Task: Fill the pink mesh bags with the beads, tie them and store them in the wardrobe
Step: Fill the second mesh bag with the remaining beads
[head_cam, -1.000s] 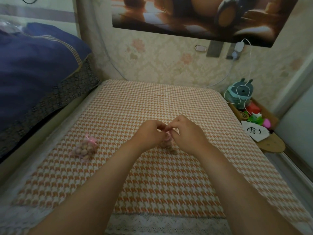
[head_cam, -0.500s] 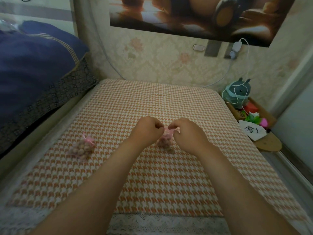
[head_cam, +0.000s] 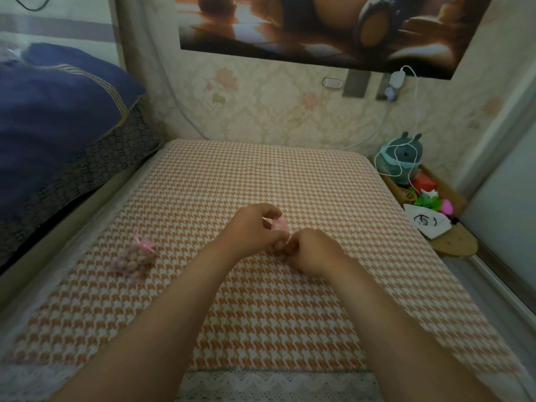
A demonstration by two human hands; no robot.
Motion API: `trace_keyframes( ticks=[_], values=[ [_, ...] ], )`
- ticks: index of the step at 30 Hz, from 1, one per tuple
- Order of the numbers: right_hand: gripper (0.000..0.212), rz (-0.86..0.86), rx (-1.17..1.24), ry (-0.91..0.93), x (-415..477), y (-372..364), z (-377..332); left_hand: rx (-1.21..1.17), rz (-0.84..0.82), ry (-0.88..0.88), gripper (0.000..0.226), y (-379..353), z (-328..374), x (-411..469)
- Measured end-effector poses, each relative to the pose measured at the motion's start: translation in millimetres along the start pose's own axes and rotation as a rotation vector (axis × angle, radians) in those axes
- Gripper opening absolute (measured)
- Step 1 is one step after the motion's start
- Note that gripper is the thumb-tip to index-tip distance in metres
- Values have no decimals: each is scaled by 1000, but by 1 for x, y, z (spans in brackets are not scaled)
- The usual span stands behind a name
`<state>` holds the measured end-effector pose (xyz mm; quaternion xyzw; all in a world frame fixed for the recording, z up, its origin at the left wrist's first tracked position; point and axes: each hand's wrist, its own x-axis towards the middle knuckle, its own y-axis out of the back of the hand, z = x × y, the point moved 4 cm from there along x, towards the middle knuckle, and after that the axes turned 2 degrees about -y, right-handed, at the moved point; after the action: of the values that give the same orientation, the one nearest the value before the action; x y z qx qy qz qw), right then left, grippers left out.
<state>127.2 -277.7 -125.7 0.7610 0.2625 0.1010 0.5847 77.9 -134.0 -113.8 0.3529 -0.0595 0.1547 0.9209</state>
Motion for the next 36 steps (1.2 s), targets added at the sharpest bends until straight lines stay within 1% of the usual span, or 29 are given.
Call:
trace_keyframes(
  ticks=[3,6,8,10,12,13,15,16,19,23,26,28,30,33,36],
  values=[
    [15,40,-12,-37,3,6,5,18,1,-19,54,0,1,0],
    [15,243,43,-72,3,30,10,15,-19,-23,57,0,-2,0],
    [11,366,177,-10,1,43,8,9,-19,-36,57,1,-2,0],
    [9,414,304,113,-2,48,-1,-3,-17,-47,54,1,-1,-1],
    [9,401,348,204,-6,46,-12,-28,-25,-52,46,1,-1,-3],
    [10,394,338,228,-7,44,-16,-33,-31,-60,38,1,0,-3],
    [11,384,271,257,-5,38,-21,-28,-30,-78,25,0,0,-4],
    [12,373,229,263,-4,35,-23,-26,-28,-82,24,-1,-1,-4],
    [14,353,162,274,1,30,-23,-8,-35,-90,27,-3,-2,-3],
    [10,385,201,269,-1,36,-18,7,-42,-67,29,-5,-5,-3],
    [12,441,186,174,-1,43,-8,53,-23,-45,38,-4,-5,-2],
    [14,372,149,63,2,42,3,79,-10,-36,39,-3,-5,-2],
    [14,237,100,15,3,33,8,98,1,-23,40,-2,-6,-2],
    [10,107,72,52,2,15,4,132,19,-15,35,0,-9,-2],
    [8,107,67,90,2,8,-1,164,37,-16,31,2,-9,-2]
  ],
)
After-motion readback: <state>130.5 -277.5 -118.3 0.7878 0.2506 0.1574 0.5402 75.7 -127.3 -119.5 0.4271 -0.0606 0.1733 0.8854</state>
